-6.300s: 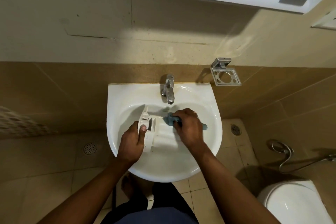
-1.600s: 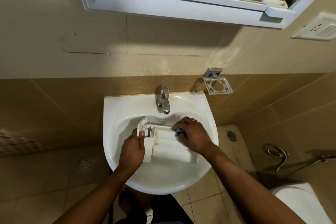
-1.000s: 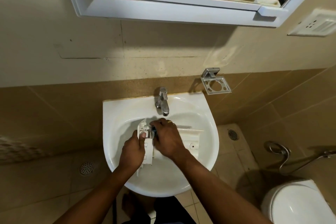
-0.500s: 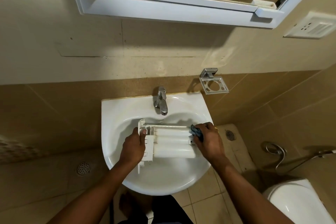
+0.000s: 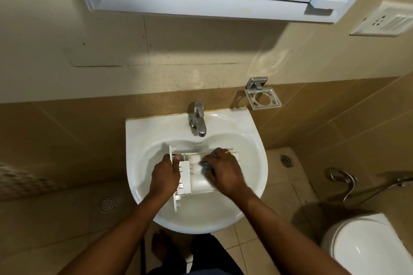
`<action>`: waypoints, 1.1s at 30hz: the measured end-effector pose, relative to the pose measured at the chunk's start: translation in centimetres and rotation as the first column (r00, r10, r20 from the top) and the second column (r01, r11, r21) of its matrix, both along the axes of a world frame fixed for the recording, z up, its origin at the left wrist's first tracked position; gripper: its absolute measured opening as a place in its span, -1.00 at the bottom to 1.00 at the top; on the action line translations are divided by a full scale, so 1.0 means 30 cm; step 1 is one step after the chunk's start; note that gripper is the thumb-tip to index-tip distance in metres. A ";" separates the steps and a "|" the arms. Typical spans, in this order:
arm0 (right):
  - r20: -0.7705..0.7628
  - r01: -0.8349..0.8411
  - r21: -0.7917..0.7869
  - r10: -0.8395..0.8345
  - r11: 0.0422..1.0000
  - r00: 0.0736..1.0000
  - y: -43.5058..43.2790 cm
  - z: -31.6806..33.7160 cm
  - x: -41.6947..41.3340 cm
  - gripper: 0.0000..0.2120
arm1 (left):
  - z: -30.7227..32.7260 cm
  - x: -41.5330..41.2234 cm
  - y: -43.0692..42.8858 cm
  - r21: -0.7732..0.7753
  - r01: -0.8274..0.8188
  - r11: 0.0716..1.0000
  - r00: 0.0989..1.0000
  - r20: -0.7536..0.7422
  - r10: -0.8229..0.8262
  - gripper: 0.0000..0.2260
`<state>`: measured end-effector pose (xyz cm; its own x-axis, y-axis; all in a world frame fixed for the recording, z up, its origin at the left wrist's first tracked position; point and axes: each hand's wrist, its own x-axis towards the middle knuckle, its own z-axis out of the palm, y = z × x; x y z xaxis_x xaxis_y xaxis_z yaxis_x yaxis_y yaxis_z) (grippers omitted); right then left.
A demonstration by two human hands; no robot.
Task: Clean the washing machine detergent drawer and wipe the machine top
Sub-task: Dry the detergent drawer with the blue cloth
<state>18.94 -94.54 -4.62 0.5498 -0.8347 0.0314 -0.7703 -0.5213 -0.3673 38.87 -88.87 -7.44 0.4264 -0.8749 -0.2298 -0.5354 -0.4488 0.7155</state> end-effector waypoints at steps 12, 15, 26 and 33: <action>-0.046 0.184 0.001 -0.184 0.983 0.982 0.018 -0.040 0.017 -0.76 | 0.007 0.011 -0.056 0.191 -0.029 0.981 0.998 -0.042 0.037 -0.51; 0.057 0.047 0.013 -0.048 0.999 0.997 0.133 -0.031 0.145 -0.68 | 0.006 0.021 -0.065 0.221 -0.050 0.974 0.997 -0.043 0.061 -0.50; -0.036 0.316 0.100 -0.314 0.943 0.949 -0.031 -0.021 -0.230 -0.67 | -0.003 0.101 -0.044 0.349 -0.211 0.913 0.919 -0.247 0.307 -0.58; 0.170 0.057 0.067 -0.067 0.996 0.983 0.154 -0.056 0.104 -0.71 | 0.039 0.088 -0.047 0.381 -0.203 0.902 0.904 -0.281 0.322 -0.59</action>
<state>22.07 -89.93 -6.30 0.4877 -0.8703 0.0687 -0.7229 -0.4467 -0.5271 41.51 -90.29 -6.27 0.4766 -0.5854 -0.6558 -0.1235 -0.7832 0.6094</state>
